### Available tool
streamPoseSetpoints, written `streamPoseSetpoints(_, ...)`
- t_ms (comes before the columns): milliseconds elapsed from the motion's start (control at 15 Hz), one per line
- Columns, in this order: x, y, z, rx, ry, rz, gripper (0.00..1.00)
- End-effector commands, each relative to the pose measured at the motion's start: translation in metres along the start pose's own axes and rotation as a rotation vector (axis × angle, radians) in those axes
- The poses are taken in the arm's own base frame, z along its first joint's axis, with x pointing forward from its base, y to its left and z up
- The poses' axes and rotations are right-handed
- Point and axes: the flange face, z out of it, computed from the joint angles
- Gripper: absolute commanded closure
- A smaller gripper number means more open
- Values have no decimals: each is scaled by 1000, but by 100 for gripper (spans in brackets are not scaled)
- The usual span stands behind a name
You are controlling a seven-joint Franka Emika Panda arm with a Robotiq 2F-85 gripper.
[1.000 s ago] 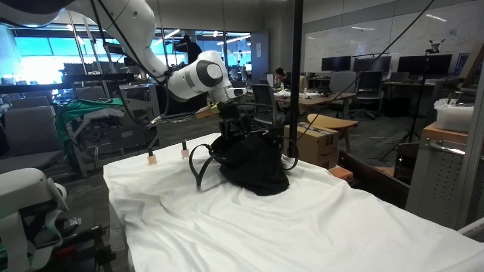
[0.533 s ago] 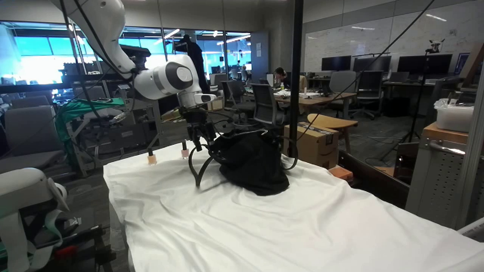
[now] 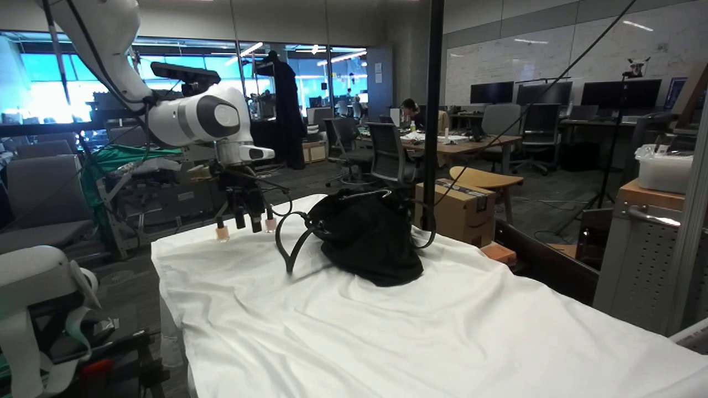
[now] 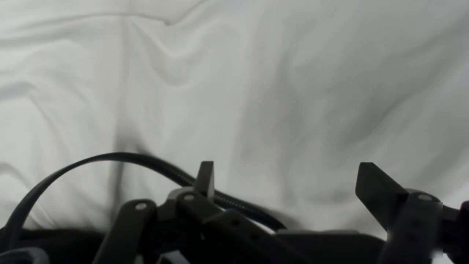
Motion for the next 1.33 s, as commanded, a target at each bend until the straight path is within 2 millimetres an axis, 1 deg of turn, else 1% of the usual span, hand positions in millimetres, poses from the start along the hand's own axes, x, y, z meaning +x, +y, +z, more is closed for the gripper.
streamPoseSetpoints(0,-25,-16,-10,58,-3,-3,0)
streamPoseSetpoints(267,-32,-31,-12,132,-9,39,0)
streamPoseSetpoints(533,-31,-34,-15,194,-6,76,0)
streamPoseSetpoints(800,-28,-40,-23,238,6,111,0)
streamPoseSetpoints(1267,-13,-65,-35,312,67,158,0)
